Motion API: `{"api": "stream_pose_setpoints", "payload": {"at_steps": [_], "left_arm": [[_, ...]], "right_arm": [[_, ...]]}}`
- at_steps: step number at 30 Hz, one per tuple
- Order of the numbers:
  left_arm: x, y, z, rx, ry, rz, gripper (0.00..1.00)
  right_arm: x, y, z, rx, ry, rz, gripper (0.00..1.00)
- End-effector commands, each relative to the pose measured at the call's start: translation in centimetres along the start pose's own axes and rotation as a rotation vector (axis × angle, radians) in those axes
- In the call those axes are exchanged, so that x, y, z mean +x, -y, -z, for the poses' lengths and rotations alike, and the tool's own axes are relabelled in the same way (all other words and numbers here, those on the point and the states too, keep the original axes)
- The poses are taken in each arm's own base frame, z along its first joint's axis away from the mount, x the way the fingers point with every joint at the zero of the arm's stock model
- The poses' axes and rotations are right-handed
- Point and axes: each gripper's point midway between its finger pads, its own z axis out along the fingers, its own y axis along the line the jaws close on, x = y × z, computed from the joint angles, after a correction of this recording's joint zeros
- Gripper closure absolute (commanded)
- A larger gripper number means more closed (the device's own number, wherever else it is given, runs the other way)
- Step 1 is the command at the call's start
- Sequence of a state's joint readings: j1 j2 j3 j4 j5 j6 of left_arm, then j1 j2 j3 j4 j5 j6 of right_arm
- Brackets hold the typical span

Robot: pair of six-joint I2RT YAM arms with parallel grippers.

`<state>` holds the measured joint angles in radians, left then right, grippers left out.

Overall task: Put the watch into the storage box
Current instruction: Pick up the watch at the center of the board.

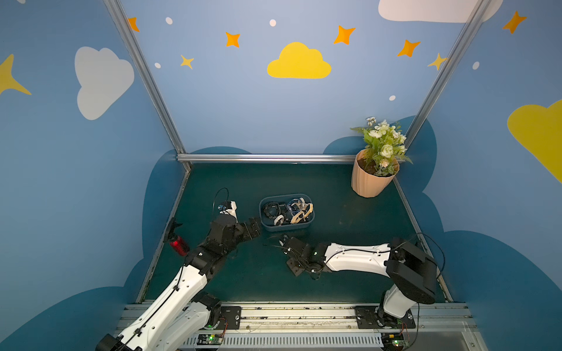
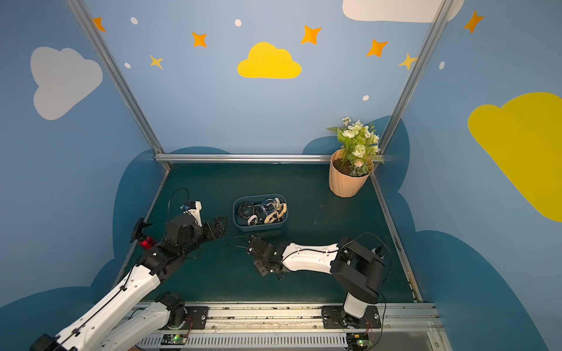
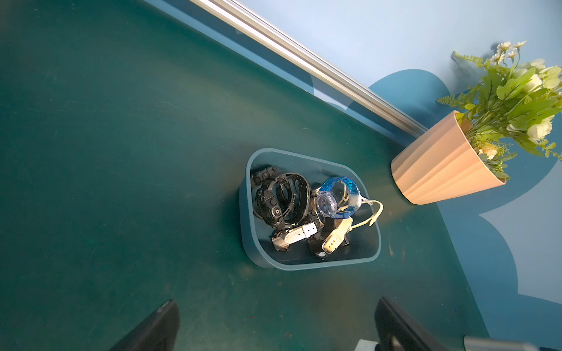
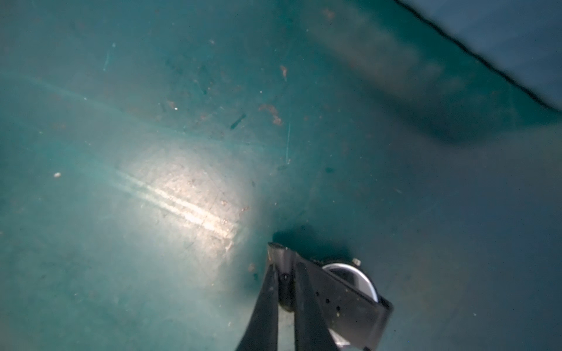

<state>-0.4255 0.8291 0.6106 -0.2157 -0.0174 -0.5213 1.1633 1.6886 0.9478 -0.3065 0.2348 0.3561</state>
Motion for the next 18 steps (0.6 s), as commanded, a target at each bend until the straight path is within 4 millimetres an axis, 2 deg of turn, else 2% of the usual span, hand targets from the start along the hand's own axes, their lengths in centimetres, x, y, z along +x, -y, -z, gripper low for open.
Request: {"api": "stream_pose_setpoints", "payload": {"at_steps": [1,9,13,18], "left_arm": [[-0.2,-0.3,0.0,-0.015,0.011,0.003,0.00],[-0.1,-0.4,0.0,-0.015,0.009,0.002,0.00],[0.0,-0.4,-0.1,-0.014,0.009,0.005,0.00],[0.0,-0.3,-0.2,-0.007,0.006,0.008,0.00]], "right_arm": [[0.3,1.2,0.9,0.010,-0.007,-0.028,1.00],[-3.3,3.5,5.5,-0.009,0.134,-0.099,1.00],[-6.3,5.1,8.0,0.014,0.233,-0.118,1.00],[-11.0,6.7,9.8,0.032,0.357,-0.120,1.00]]}}
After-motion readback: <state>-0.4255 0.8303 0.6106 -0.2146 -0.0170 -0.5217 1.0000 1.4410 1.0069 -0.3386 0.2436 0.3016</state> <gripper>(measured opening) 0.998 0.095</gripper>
